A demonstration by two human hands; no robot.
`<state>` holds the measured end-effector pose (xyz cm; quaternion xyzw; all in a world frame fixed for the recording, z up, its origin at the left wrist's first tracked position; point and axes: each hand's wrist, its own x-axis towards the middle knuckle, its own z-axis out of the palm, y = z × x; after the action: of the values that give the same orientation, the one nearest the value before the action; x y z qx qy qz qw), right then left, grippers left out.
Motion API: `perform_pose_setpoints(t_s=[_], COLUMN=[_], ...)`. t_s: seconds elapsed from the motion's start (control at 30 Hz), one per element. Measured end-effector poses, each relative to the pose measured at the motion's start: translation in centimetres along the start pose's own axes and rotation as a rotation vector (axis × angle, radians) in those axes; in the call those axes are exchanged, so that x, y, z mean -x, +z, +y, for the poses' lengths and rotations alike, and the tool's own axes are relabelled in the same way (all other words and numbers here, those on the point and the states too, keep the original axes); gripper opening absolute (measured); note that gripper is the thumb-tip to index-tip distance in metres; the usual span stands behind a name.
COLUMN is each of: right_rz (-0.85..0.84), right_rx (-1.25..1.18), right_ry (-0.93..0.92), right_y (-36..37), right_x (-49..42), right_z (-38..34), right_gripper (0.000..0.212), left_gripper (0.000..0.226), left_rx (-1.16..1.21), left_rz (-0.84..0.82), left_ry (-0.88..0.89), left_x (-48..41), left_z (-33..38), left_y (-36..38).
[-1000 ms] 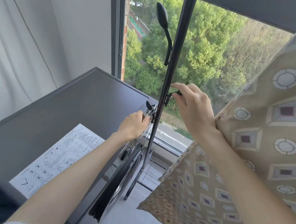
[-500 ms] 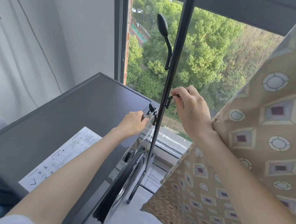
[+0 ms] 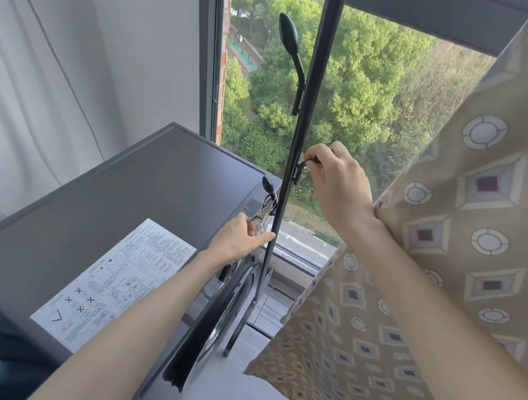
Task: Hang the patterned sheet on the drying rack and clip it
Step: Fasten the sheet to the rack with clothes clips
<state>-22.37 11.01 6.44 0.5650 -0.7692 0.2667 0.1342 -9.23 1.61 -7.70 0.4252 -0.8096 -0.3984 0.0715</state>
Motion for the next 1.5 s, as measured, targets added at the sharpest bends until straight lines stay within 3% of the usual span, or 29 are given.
perform_pose_setpoints(t_s=[0.13,0.3,0.5,0.8,1.03,1.2,1.3,1.5], right_rz=[0.004,0.009,0.002,0.007,-0.024,-0.026,-0.018,0.006], right_rx=[0.002,0.0,0.039,0.021,0.032,0.02,0.01,0.057], right_ry=[-0.014,-0.023,-0.013,0.013,0.03,0.064,0.065,0.066], right_y=[0.0,0.0,-0.1,-0.2,-0.2,-0.1,-0.1,0.1], right_x=[0.2,0.3,0.4,0.3,0.5,0.3,0.2,0.2], right_z=[0.0,0.1,-0.3,-0.5,-1.0,-1.0,-0.8,-0.4], right_gripper=[0.017,0.017,0.019,0.018,0.02,0.019,0.018,0.017], left_gripper=[0.042,0.049,0.044,0.024,0.028,0.021,0.031,0.024], left_rx=[-0.076,-0.048,-0.295,-0.177,-0.019,0.117,0.149,0.15], left_rz=[0.096,0.158,0.346,0.308,0.237,0.317,0.332,0.234], left_ry=[-0.005,0.057,0.169,0.106,0.033,0.066,0.074,0.046], left_x=[0.1,0.5,0.7,0.8,0.2,0.1,0.5,3.1], left_z=[-0.2,-0.9,-0.2,0.6,-0.5,1.2,2.0,0.8], left_y=[0.6,0.4,-0.1,-1.7,-2.8,-4.5,-5.6,-5.5])
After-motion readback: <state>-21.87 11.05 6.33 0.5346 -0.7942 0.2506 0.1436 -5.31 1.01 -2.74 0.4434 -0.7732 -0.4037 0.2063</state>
